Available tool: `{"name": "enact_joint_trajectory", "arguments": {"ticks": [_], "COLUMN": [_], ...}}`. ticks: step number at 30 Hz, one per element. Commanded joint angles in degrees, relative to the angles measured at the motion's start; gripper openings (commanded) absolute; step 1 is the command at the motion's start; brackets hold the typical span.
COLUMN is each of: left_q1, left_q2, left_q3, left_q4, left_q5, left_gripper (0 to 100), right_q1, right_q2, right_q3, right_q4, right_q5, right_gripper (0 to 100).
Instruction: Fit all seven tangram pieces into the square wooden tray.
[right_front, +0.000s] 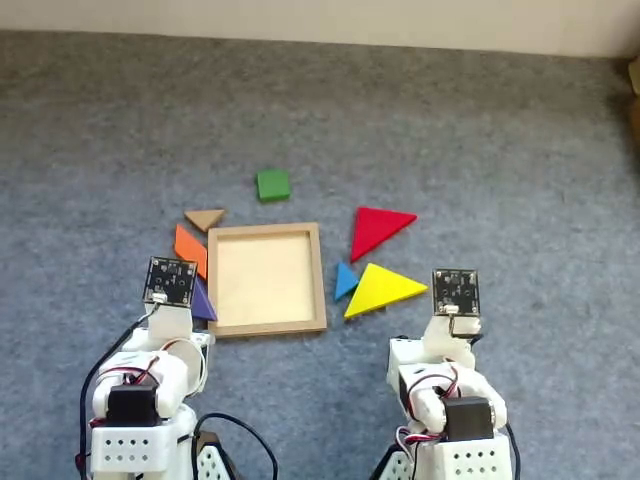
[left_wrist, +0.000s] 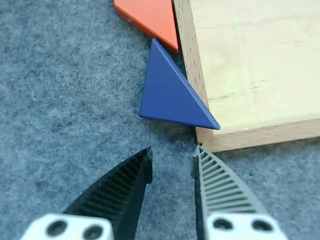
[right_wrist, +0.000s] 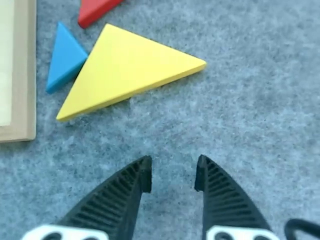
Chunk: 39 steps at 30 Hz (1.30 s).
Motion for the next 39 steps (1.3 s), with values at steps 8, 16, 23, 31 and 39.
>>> {"name": "enact_joint_trajectory", "arguments": {"ticks": [8, 16, 23, 31, 39], "left_q1": [0.75, 0.75, 0.75, 0.75, 0.75], "left_q2": [-3.12, -3.12, -3.12, -3.12, -3.12], "left_q3": [1.19, 1.19, 1.19, 1.19, 1.19], "left_q4": [0.26, 0.26, 0.26, 0.26, 0.26], "left_q5": [-0.26, -0.26, -0.26, -0.26, -0.26], "left_gripper": [14, 14, 14, 14, 14], "right_q1": [-0.31, -0.31, -0.48, -0.57, -0.66], "right_q2": [-0.66, -0.31, -0.13, -0.13, 12.62], "right_q3": [5.23, -6.2, -19.82, -25.01, -31.87], "right_q4": [0.22, 0.31, 3.47, 3.03, 4.62], "right_q5": [0.26, -2.2, -5.98, -7.82, -9.76], "right_gripper": [17.0, 17.0, 17.0, 17.0, 17.3]}}
